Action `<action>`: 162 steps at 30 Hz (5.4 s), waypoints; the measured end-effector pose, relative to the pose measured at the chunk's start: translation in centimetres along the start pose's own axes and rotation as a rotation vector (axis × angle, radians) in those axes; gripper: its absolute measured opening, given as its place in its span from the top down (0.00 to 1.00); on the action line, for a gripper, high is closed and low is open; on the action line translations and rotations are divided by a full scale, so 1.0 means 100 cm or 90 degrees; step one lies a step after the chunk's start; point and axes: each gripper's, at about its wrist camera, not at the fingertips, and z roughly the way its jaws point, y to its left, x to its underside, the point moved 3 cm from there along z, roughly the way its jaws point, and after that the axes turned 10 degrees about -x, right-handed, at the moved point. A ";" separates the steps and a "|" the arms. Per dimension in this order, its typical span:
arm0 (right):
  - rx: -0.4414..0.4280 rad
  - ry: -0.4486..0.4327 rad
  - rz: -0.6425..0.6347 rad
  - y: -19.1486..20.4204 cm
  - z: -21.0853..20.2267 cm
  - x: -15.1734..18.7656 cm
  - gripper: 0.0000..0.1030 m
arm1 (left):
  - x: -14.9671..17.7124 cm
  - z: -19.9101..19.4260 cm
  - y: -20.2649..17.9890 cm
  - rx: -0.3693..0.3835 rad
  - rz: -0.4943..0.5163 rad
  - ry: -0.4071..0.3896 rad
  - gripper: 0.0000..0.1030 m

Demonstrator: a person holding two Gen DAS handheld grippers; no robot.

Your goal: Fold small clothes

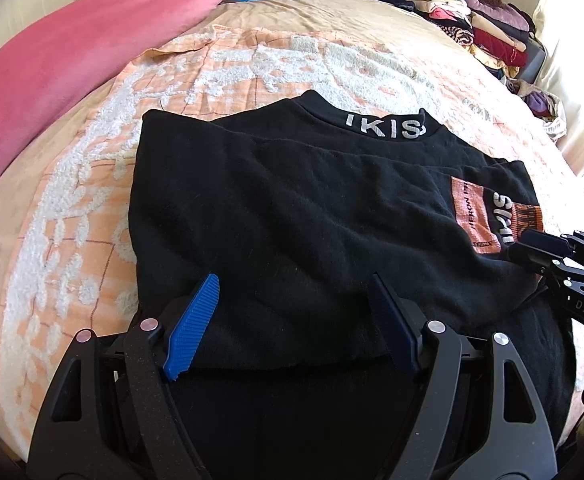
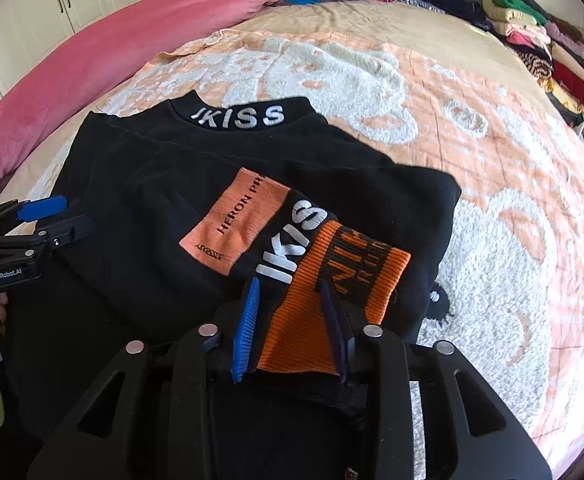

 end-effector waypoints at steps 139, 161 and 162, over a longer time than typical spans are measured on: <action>0.017 -0.086 0.124 0.068 -0.182 0.164 0.04 | 0.121 -0.158 0.089 -0.098 0.018 -0.052 0.09; 0.061 0.079 0.212 0.052 -0.114 0.204 0.04 | 0.153 -0.098 0.087 -0.128 0.026 0.071 0.09; 0.059 0.091 0.221 0.049 -0.110 0.206 0.04 | 0.155 -0.094 0.084 -0.132 0.033 0.080 0.09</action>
